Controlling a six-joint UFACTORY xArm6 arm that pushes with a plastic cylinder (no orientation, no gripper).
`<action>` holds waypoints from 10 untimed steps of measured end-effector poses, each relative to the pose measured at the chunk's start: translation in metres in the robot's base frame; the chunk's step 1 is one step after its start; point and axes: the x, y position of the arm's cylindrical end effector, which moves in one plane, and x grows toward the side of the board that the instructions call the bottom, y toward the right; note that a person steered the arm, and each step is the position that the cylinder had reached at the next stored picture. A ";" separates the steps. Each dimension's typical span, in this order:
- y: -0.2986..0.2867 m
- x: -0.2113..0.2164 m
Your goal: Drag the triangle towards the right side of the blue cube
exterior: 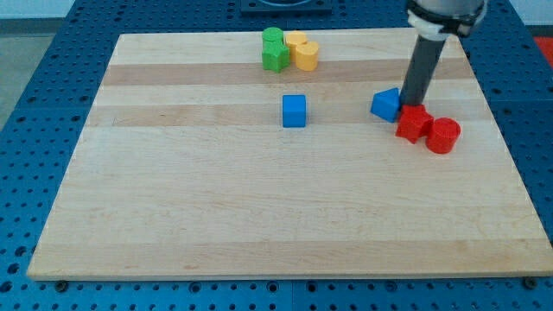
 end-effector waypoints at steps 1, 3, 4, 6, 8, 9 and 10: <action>-0.028 0.005; -0.034 0.003; -0.027 -0.002; -0.032 -0.015; -0.081 0.015; -0.087 0.015; -0.107 0.015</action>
